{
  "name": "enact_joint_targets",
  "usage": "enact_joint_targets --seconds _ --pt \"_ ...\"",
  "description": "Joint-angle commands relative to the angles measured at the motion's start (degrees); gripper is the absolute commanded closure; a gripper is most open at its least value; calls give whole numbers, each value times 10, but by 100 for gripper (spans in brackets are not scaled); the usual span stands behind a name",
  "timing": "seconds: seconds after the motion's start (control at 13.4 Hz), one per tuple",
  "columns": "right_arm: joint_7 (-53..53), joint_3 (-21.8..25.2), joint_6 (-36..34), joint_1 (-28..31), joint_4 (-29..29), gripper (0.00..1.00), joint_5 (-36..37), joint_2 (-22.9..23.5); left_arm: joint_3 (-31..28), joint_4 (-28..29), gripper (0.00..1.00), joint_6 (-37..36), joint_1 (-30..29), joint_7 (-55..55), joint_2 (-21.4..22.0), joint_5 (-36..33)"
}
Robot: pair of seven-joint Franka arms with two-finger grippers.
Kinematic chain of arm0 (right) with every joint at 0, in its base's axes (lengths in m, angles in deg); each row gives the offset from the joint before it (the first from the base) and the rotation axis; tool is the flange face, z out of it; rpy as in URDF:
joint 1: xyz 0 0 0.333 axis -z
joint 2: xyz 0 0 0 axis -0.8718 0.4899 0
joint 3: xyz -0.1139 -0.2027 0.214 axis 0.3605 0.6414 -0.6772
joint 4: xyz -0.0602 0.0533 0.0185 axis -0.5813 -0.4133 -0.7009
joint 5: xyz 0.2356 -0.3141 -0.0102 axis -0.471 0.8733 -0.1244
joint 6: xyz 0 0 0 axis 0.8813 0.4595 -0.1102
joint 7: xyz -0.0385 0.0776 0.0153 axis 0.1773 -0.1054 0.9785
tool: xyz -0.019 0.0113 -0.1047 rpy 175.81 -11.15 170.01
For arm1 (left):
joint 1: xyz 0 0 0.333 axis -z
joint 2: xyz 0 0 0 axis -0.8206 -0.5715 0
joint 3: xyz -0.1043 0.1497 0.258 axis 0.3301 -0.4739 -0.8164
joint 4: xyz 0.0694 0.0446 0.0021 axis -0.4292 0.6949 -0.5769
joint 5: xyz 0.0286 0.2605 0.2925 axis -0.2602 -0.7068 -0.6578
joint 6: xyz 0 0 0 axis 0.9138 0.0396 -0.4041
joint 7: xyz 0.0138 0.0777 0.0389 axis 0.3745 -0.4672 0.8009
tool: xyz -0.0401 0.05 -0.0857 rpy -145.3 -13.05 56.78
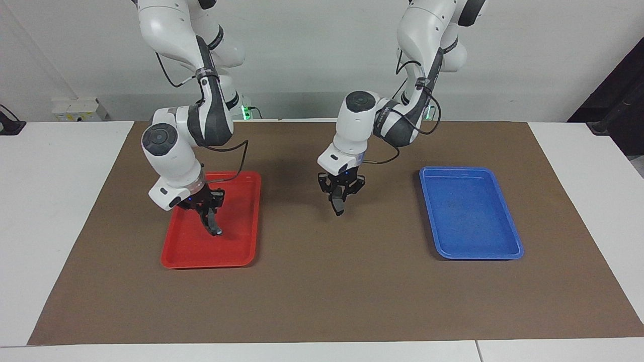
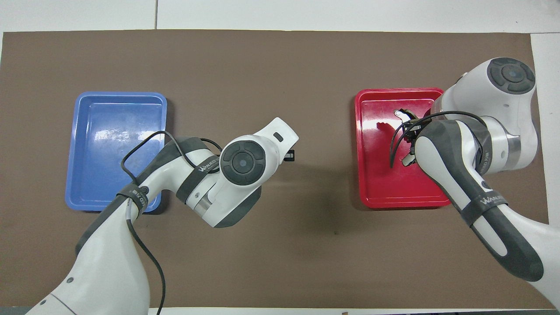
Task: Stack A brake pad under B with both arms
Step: 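Carry the brake pad to the table center and release it with the left gripper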
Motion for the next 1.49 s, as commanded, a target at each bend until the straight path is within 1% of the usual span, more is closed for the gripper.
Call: enact_joint_targets --seconds 0.0,0.07,0.15,0.3,0.45,0.52,0.6,0.67,0.75,0.82,0.89,1.04,1.12,1.19,1.27,1.42 --pt "17 -3 -57 9 -39 100 -5 -5 -4 -6 96 21 6 29 -24 -34" --pt "19 -3 -79 9 -56 100 -5 -2 -4 -5 96 29 9 29 -35 -36" --pt "26 -3 -87 9 -63 100 -6 -2 -4 -6 96 33 9 28 -41 -37" --pt "27 -3 -88 9 -63 100 -6 -1 -4 -5 94 33 8 26 -43 -37" --pt "38 -3 -88 9 -63 100 -6 -1 -4 -1 82 36 7 25 -46 -36" --pt "41 -3 -88 9 -63 100 -6 -1 -4 -1 73 36 6 23 -46 -37" --pt "41 -3 -88 9 -63 100 -6 -1 -3 -1 62 39 6 24 -46 -36" --pt "41 -3 -87 9 -63 100 -6 -1 -3 0 55 36 6 26 -45 -36" --pt "41 -3 -87 9 -63 100 -6 -1 -4 0 45 32 7 28 -44 -36" --pt "41 -3 -87 8 -63 100 -6 -1 -4 0 31 30 6 30 -44 -36" --pt "41 -3 -87 9 -63 100 -6 -1 -4 0 7 28 6 32 -43 -36" --pt "41 -3 -86 8 -63 100 -6 -1 -4 -6 0 1 3 34 -36 -35" --pt "41 -3 -87 8 -64 100 -8 0 -4 -15 0 -24 0 30 -26 -35" --pt "41 -3 -87 8 -64 100 -12 0 -4 -31 0 -71 -2 27 -10 -36" --pt "40 -3 -86 8 -63 100 -12 0 -4 -38 0 -97 -4 26 3 -35" --pt "37 -4 -86 5 -64 100 -15 0 -6 -48 0 -110 -26 27 31 -30"
